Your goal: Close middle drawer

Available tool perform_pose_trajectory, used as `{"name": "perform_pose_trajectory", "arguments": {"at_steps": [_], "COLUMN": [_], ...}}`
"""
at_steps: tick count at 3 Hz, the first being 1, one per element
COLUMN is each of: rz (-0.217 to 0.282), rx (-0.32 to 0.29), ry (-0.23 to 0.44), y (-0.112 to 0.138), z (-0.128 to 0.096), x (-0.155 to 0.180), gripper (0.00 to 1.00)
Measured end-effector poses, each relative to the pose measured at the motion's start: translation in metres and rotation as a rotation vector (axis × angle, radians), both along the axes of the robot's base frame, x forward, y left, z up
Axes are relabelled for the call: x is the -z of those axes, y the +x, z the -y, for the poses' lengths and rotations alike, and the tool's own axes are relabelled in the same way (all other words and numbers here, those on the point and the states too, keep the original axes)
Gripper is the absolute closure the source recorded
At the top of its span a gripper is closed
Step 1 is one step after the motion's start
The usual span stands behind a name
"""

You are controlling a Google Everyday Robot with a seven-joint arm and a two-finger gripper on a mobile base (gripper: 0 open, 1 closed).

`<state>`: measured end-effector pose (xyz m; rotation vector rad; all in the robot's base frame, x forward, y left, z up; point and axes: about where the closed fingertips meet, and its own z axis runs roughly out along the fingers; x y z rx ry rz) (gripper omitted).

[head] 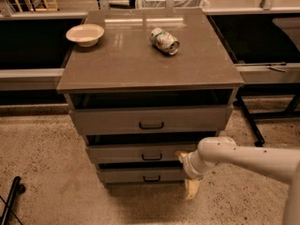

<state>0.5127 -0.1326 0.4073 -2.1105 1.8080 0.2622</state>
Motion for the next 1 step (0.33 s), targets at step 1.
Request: {"name": "perform_pose_trajectory", "arguments": {"at_steps": [1], "rz": [0.064], "rx": [-0.008], "ry": [0.002], "y": [-0.0201], "z": [0.0156], "x": [-0.0359], "gripper": [0.0]}}
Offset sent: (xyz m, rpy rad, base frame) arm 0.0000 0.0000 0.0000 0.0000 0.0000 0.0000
